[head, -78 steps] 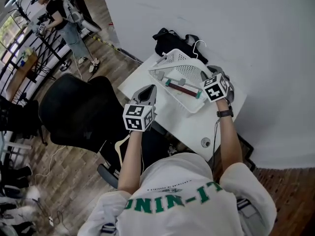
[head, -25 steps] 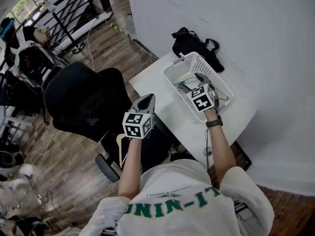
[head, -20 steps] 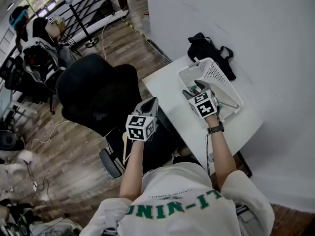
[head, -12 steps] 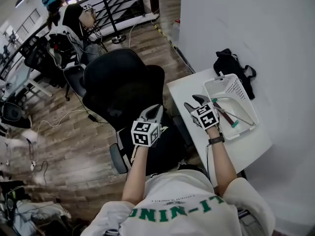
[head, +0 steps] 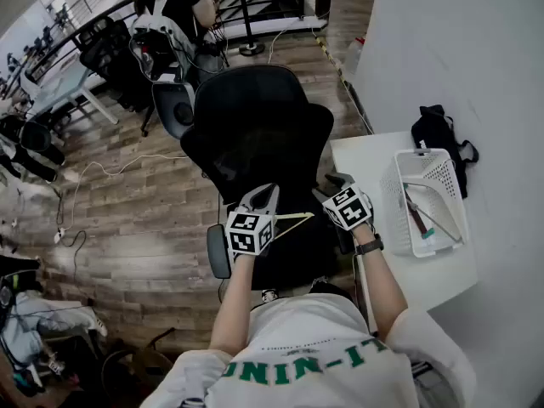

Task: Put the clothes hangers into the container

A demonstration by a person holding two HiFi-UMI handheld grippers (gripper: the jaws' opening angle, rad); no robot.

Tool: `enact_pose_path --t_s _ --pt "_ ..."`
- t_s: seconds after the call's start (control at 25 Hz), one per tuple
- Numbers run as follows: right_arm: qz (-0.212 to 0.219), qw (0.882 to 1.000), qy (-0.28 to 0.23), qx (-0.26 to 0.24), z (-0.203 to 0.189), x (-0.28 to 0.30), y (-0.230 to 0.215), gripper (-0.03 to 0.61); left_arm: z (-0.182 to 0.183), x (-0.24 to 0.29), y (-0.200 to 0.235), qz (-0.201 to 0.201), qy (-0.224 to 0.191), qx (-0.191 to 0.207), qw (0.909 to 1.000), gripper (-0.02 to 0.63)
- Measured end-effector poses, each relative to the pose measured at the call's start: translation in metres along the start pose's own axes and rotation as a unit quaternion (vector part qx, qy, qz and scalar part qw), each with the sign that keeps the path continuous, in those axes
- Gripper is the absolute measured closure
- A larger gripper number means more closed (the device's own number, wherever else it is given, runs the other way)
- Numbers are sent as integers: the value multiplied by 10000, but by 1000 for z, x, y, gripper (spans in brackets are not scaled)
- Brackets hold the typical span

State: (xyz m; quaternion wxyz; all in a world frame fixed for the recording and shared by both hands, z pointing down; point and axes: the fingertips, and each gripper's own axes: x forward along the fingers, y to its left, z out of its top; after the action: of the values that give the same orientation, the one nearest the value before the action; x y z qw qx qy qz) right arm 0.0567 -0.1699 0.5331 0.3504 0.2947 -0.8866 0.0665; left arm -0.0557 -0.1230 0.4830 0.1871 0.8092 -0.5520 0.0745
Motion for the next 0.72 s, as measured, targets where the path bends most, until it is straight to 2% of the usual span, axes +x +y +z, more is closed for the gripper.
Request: enact_pose_path --t_s 0.16,0.36,0.52,0.72 --pt "351 9991 197 -102 -2 32 29 357 -22 -19 33 332 130 -237 9991 600" --pt "884 9949 479 -48 -24 78 59 356 -54 -25 59 618 352 -573 9958 600" --pt "1247 9893 760 -23 -53 130 87 356 -95 -23 88 814 560 -898 9910 600" --pt "1663 9802 1068 152 -101 189 114 356 -155 -15 119 1258 863 -1264 9802 600"
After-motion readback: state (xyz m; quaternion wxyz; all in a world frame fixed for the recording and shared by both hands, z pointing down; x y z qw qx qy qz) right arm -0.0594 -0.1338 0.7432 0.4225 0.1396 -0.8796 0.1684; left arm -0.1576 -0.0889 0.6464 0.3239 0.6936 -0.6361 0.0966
